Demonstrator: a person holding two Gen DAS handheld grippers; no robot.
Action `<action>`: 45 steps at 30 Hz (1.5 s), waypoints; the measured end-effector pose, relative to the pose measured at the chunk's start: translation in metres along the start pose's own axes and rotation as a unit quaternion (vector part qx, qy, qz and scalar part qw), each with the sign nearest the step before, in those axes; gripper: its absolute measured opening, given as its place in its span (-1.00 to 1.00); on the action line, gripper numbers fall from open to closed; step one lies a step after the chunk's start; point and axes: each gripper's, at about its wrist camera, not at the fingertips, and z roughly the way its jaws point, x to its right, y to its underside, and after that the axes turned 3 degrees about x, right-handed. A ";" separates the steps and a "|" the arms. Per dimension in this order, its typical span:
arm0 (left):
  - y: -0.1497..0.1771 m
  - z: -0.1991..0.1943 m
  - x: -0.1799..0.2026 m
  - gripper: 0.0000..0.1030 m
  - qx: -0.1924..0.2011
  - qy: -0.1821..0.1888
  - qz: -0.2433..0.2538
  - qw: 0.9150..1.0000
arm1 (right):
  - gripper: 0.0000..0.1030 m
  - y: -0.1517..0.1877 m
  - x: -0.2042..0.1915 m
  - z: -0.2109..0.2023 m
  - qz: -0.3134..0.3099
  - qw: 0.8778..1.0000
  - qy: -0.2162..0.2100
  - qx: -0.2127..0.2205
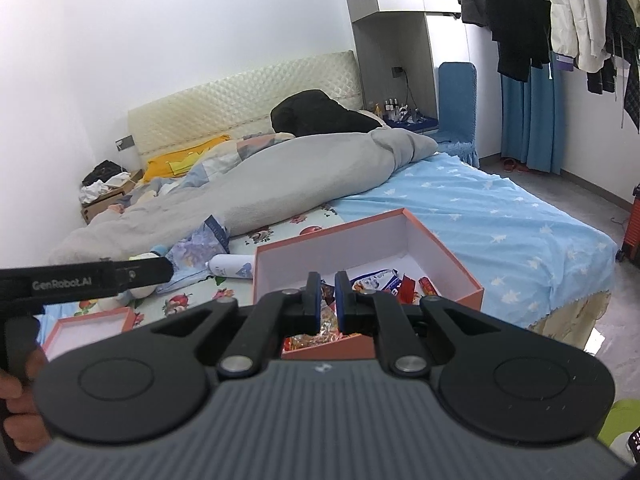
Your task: Organize snacks
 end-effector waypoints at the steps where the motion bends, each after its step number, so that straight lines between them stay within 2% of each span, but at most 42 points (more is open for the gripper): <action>1: 0.002 -0.001 -0.001 0.30 0.003 -0.005 0.000 1.000 | -0.79 0.004 -0.002 -0.001 -0.008 1.000 0.004 0.004; 5: 0.013 -0.001 -0.003 0.30 0.008 -0.009 0.000 1.000 | -0.79 0.018 -0.001 0.004 -0.006 1.000 0.001 -0.003; 10: 0.026 0.008 -0.011 0.31 -0.010 -0.009 -0.007 1.000 | -0.79 0.031 -0.001 0.010 -0.006 1.000 0.009 -0.019; 16: 0.027 0.012 -0.021 0.31 -0.013 -0.020 -0.012 1.000 | -0.78 0.035 0.001 0.015 0.000 1.000 0.013 -0.024; 19: 0.025 0.012 -0.023 0.56 -0.010 -0.026 -0.008 1.000 | -0.77 0.037 0.002 0.015 0.000 1.000 0.017 -0.022; 20: 0.024 0.012 -0.023 0.70 -0.006 -0.033 0.001 0.999 | -0.74 0.037 0.003 0.016 -0.001 1.000 0.020 -0.024; 21: 0.024 0.013 -0.022 0.81 -0.003 -0.043 0.011 0.999 | -0.66 0.037 0.003 0.017 -0.004 0.999 0.023 -0.025; 22: 0.025 0.014 -0.021 0.84 -0.004 -0.053 0.017 0.998 | -0.29 0.038 0.002 0.018 -0.006 0.999 0.028 -0.027; 23: 0.024 0.014 -0.022 0.86 -0.006 -0.056 0.018 0.998 | 0.19 0.038 0.004 0.018 -0.003 0.999 0.033 -0.025; 24: 0.024 0.015 -0.023 0.90 -0.006 -0.054 0.014 0.998 | 0.42 0.038 0.007 0.017 0.004 0.999 0.034 -0.019; 25: 0.023 0.015 -0.024 0.93 -0.006 -0.050 0.011 0.999 | 0.76 0.038 0.009 0.016 0.010 0.999 0.032 -0.013; 28: 0.022 0.015 -0.024 1.00 -0.003 -0.055 0.010 0.998 | 0.81 0.036 0.012 0.018 0.010 0.999 0.028 -0.020; 32: 0.021 0.015 -0.023 1.00 -0.007 -0.063 0.014 0.998 | 0.81 0.036 0.009 0.018 -0.003 0.999 0.042 -0.019; 40: 0.019 0.017 -0.025 1.00 -0.016 -0.073 0.010 0.997 | 0.82 0.035 0.010 0.018 0.002 0.999 0.036 -0.022; 41: 0.019 0.017 -0.024 1.00 -0.016 -0.074 0.011 0.997 | 0.95 0.034 0.010 0.018 0.004 0.999 0.039 -0.021; 42: 0.019 0.016 -0.024 1.00 -0.016 -0.075 0.012 0.997 | 1.00 0.033 0.010 0.017 0.006 0.999 0.041 -0.018; 45: 0.019 0.016 -0.023 1.00 -0.016 -0.076 0.011 0.997 | 1.00 0.031 0.010 0.018 0.006 0.999 0.044 -0.017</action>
